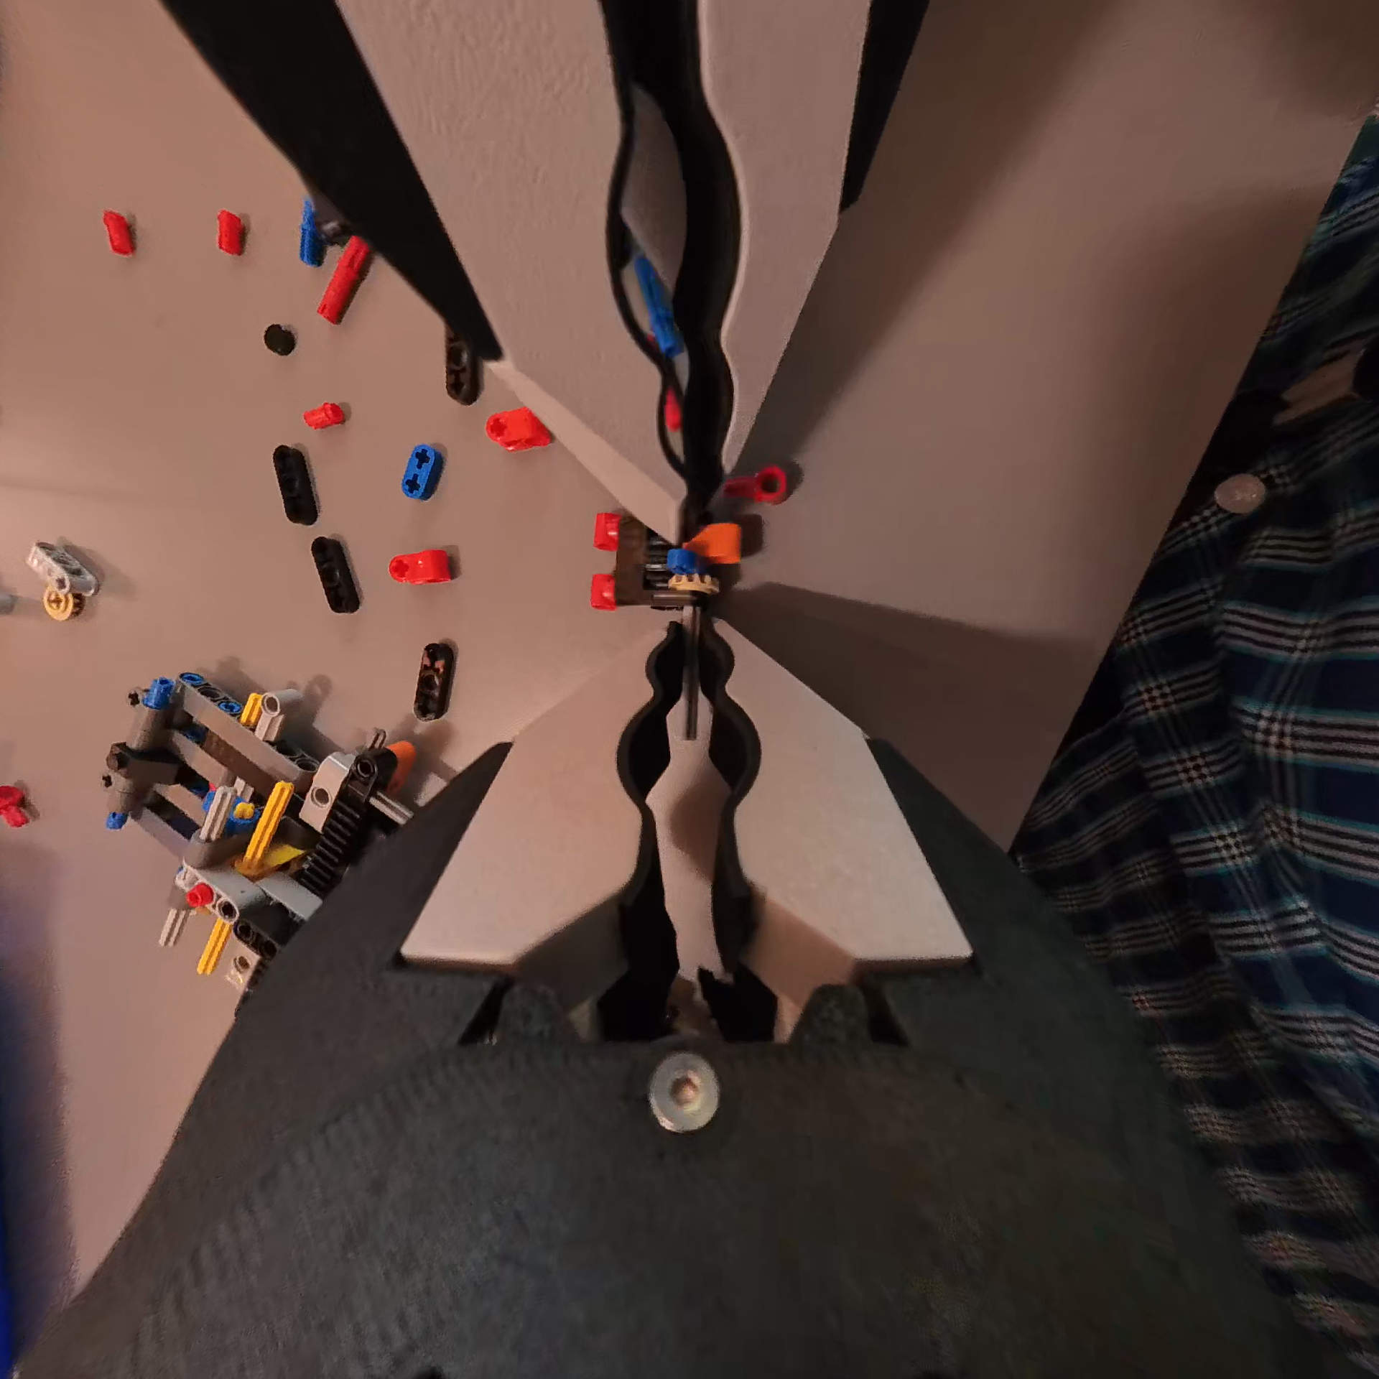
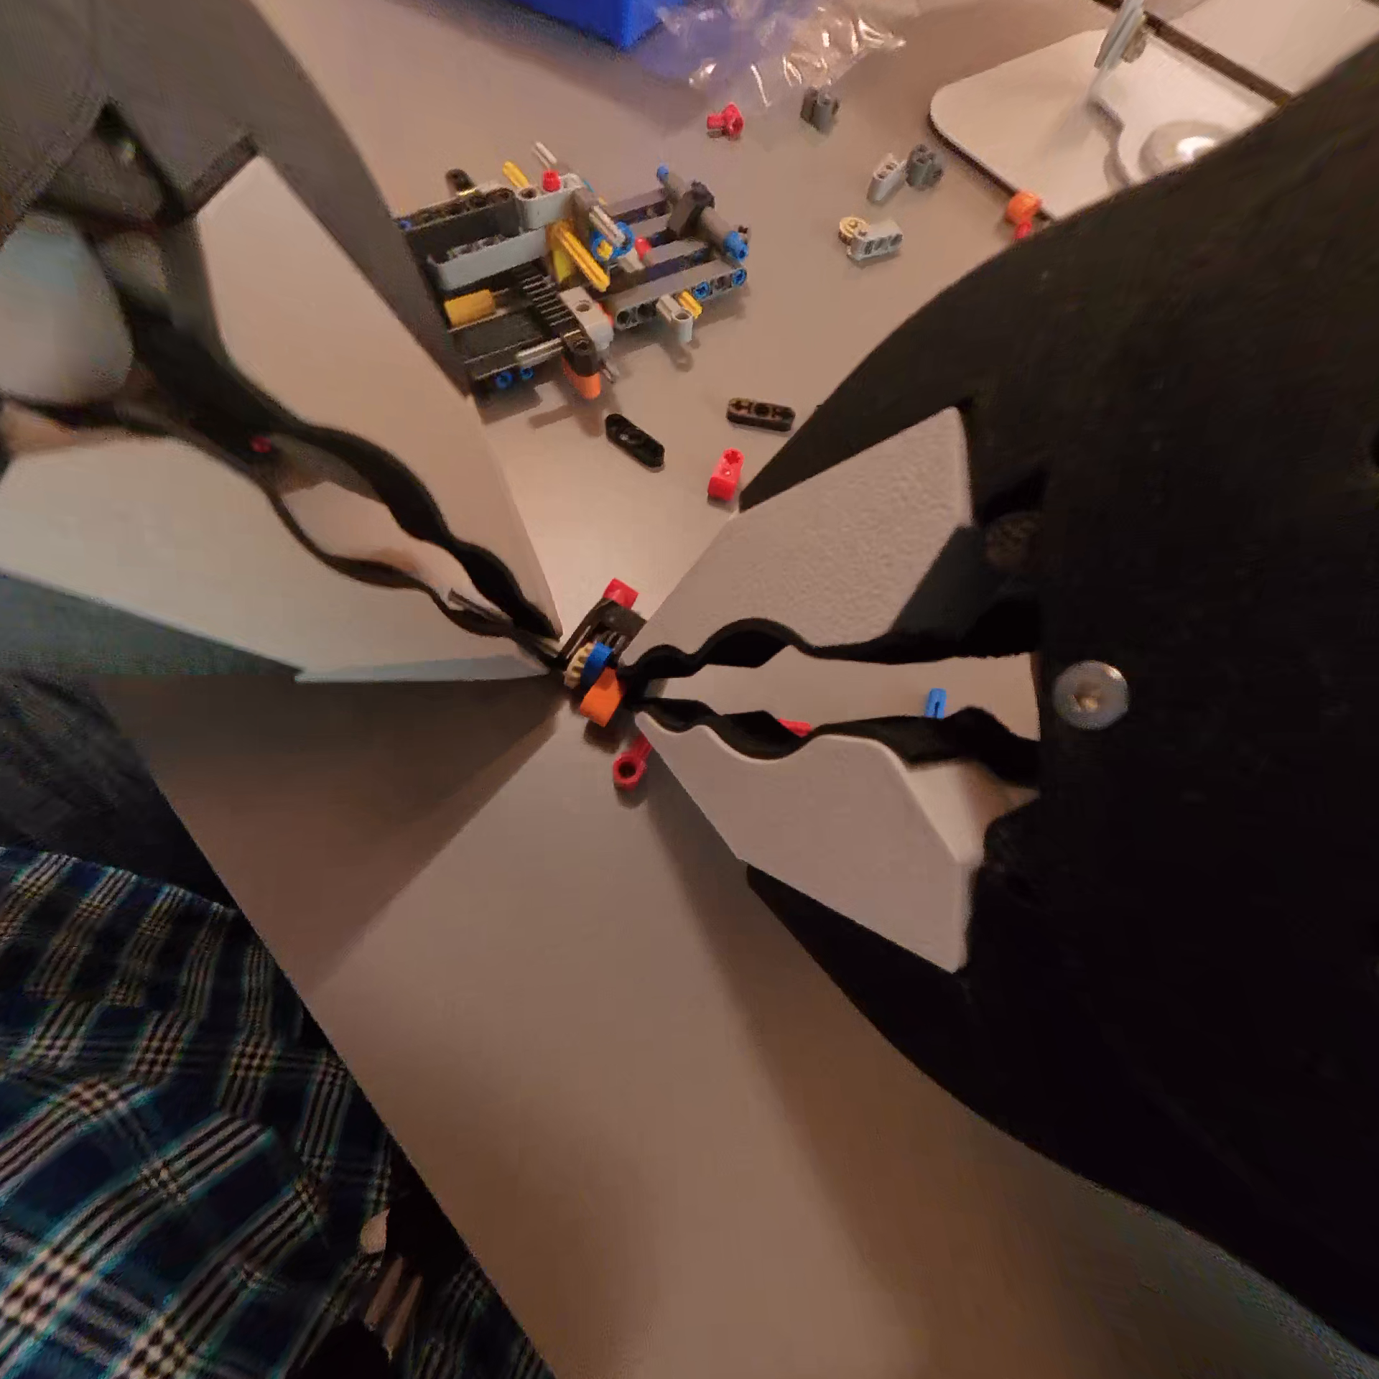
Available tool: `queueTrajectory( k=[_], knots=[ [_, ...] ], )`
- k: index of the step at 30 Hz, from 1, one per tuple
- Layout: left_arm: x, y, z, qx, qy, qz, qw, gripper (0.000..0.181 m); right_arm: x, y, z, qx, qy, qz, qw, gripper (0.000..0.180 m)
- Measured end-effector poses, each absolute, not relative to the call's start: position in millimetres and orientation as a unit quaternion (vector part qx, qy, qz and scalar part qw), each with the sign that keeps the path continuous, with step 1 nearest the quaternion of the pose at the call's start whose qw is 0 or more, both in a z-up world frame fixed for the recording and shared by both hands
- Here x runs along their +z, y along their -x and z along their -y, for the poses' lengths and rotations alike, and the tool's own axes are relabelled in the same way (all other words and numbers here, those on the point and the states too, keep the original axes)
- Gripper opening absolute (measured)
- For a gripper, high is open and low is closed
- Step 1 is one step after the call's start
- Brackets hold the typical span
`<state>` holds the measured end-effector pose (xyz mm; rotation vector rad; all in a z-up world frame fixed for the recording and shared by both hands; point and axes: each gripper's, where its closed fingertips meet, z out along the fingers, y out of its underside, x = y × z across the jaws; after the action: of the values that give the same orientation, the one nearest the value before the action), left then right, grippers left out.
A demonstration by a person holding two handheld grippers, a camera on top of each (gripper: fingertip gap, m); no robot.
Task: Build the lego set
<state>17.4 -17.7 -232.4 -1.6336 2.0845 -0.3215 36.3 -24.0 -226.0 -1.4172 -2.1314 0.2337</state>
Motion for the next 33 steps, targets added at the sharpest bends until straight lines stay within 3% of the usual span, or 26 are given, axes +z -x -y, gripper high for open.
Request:
queueTrajectory(
  k=[1, 4, 8, 10, 12, 14, 19, 20, 25, 28, 33],
  knots=[
    [-232, -18, 18, -0.115, 0.6, -0.755, 0.237, 0.003, -224, -38, 23, 0.092, 0.534, 0.792, 0.282, 0.004],
    [-232, -21, 17, -0.116, 0.618, -0.736, 0.25, 0.002, -218, -37, 24, 0.134, 0.565, 0.767, 0.275, 0.018],
    [-232, -24, 16, -0.104, 0.624, -0.728, 0.266, 0.002, -220, -31, 15, 0.167, 0.626, 0.715, 0.264, 0.05],
    [-232, -26, 15, -0.099, 0.625, -0.725, 0.274, 0.002, -226, -28, 11, 0.179, 0.648, 0.694, 0.258, 0.054],
    [-232, -28, 16, -0.097, 0.619, -0.726, 0.285, 0.003, -229, -24, 12, 0.195, 0.659, 0.682, 0.251, 0.05],
    [-232, -31, 15, -0.086, 0.609, -0.73, 0.298, 0.002, -229, -24, 10, 0.195, 0.659, 0.679, 0.257, 0.032],
    [-229, -35, 15, -0.09, 0.603, -0.73, 0.309, 0.003, -228, -27, 12, 0.23, 0.665, 0.668, 0.243, 0.029],
    [-226, -35, 13, -0.092, 0.604, -0.727, 0.315, 0.003, -225, -27, 14, 0.249, 0.661, 0.665, 0.241, 0.019],
    [-216, -37, 12, -0.097, 0.593, -0.733, 0.318, 0.003, -217, -28, 15, 0.259, 0.654, 0.668, 0.245, 0.032],
    [-215, -37, 13, -0.083, 0.581, -0.747, 0.312, 0.002, -225, -37, 6, 0.204, 0.666, 0.676, 0.24, 0.058],
    [-203, -41, 11, -0.096, 0.591, -0.735, 0.317, 0.002, -222, -33, 3, 0.152, 0.639, 0.703, 0.274, 0.051]
  ],
)
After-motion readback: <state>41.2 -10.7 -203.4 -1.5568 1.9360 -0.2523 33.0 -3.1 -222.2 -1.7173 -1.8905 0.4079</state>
